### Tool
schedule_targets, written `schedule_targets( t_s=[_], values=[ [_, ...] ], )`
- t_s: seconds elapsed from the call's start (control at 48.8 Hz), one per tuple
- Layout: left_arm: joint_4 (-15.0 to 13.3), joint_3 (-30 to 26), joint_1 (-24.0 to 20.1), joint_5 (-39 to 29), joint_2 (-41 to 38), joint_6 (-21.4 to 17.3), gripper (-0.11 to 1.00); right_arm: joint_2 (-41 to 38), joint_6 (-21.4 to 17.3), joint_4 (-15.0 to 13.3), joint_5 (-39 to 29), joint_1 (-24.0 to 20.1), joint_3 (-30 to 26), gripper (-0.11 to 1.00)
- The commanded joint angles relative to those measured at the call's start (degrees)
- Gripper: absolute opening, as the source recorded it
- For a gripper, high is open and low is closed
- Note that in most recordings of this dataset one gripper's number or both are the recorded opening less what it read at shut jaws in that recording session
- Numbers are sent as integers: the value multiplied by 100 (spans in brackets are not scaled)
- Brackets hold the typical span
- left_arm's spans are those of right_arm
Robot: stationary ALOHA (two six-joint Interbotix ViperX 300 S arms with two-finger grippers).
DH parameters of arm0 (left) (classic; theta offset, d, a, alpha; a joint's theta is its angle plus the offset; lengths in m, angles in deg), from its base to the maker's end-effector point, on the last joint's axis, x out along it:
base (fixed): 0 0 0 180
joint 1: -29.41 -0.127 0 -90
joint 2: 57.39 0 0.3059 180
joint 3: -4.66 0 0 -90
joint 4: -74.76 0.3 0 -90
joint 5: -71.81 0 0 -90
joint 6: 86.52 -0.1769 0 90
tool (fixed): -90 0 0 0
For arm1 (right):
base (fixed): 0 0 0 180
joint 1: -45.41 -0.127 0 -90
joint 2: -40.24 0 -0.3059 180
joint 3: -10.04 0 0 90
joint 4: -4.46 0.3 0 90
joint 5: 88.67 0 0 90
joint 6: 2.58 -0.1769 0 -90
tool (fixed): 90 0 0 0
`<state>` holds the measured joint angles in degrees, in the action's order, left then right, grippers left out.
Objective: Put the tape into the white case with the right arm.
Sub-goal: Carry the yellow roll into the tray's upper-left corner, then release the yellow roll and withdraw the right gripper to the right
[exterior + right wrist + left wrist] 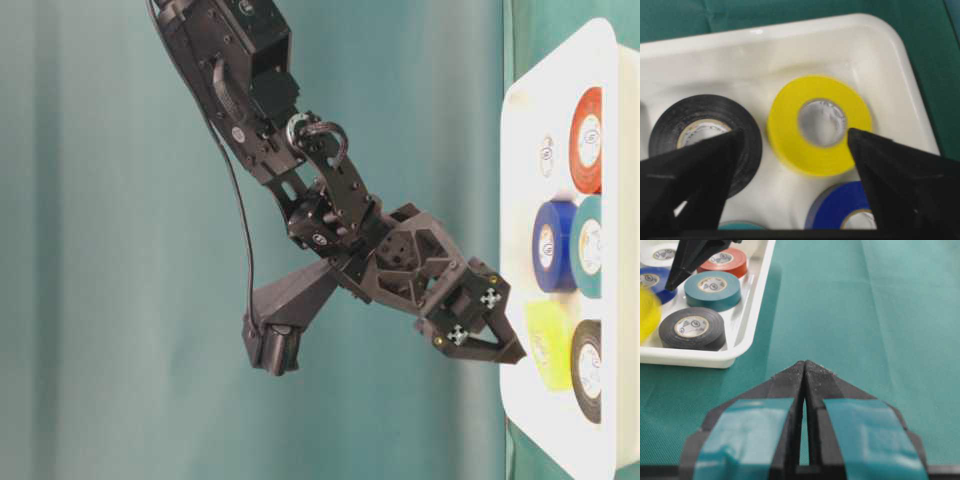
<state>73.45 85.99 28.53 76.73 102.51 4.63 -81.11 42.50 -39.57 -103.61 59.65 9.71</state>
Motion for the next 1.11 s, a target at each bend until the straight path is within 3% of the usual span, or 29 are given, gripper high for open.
schedule_targets(
  t_s=[0.0,0.041,0.287,0.554,0.8,1.087],
  values=[
    [0,-62,-18,53,-44,-9,0,264,-18,-18,18,9,-62,76],
    [-9,-62,-18,53,-44,-9,0,272,-18,-18,26,0,-53,82],
    [0,-62,-18,53,-44,-9,0,694,-18,-18,53,-44,334,81],
    [0,-62,-18,53,-44,-9,0,1600,-18,-18,79,-53,1477,81],
    [-9,-62,-18,53,-35,-9,0,2540,-9,-18,519,-53,2672,81],
    [0,-53,-18,53,-44,-9,0,3366,-18,-18,870,-18,3647,81]
  ],
)
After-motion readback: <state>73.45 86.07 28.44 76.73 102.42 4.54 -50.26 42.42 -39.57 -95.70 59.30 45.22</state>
